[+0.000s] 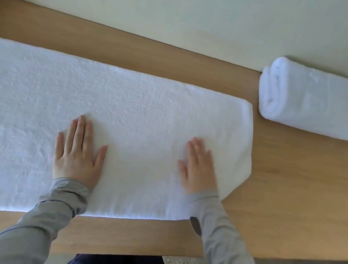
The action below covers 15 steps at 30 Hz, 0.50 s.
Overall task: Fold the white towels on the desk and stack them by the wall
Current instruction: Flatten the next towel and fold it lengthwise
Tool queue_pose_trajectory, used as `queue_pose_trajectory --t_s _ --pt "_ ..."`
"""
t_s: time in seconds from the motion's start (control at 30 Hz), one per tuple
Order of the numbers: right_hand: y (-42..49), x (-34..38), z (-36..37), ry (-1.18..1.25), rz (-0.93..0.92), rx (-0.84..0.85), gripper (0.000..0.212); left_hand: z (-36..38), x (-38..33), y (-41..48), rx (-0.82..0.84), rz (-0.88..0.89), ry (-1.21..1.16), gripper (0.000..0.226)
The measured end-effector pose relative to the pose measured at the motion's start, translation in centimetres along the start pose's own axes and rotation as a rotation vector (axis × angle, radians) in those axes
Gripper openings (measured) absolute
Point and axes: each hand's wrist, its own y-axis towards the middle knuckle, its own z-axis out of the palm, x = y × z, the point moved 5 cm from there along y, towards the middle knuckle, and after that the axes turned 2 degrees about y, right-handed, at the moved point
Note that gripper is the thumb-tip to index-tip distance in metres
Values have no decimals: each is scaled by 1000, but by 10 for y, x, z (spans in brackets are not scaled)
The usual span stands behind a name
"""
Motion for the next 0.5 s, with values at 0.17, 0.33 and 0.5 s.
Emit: queue_pose_trajectory --t_s 0.17,0.33,0.5 --pt "-33 -95 -57 589 576 -443 55 -1 -48 -3 16 121 -153 68" --pt "-32 -144 -46 1098 926 -403 44 8 -129 -11 69 327 -184 65" --pt "-17 -142 -38 1263 848 -229 34 22 -144 -9 63 274 -104 67"
